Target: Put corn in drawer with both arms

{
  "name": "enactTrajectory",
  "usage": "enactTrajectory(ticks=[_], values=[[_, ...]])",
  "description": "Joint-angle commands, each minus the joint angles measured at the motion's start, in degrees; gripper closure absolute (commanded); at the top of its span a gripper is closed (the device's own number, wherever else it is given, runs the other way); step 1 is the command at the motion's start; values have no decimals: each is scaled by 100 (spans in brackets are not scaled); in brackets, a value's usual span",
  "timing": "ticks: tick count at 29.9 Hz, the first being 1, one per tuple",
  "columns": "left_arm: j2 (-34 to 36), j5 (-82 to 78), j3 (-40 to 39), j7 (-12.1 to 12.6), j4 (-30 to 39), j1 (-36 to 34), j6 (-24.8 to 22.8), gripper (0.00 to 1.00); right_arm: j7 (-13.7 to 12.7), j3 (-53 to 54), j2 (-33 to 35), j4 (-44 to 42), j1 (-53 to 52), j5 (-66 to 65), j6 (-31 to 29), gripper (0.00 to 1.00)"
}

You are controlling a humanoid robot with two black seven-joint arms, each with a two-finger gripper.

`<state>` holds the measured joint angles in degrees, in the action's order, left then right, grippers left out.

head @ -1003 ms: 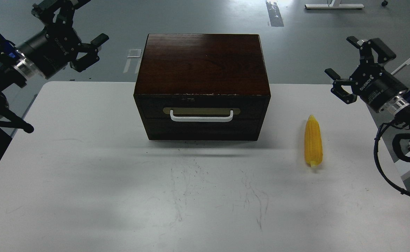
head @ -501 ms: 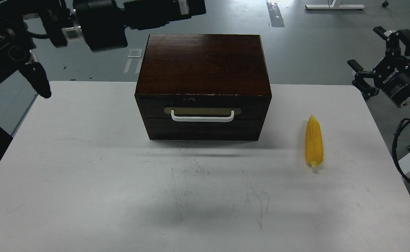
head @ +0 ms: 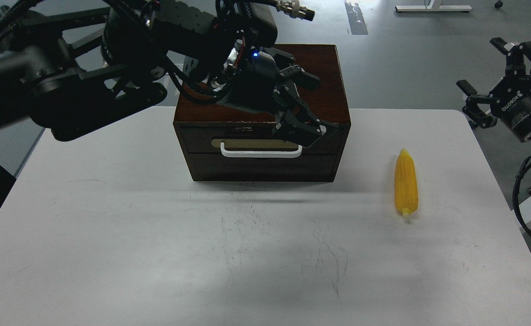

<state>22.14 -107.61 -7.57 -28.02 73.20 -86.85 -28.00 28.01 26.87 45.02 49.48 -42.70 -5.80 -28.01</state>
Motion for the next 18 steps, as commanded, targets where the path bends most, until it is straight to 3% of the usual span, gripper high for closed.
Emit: enactTrajectory(ticks=[1,7,18], values=[[-200,-365,439,2,-236,-139,0,1,-1,2,24,1,34,0,1,0],[-315,-814,1222,2,-263,-183,0,1,-1,11,24,1,43,0,1,0],[-544,-1183,1697,2,-447,-139,0,1,-1,11,24,9,52,0,1,0]])
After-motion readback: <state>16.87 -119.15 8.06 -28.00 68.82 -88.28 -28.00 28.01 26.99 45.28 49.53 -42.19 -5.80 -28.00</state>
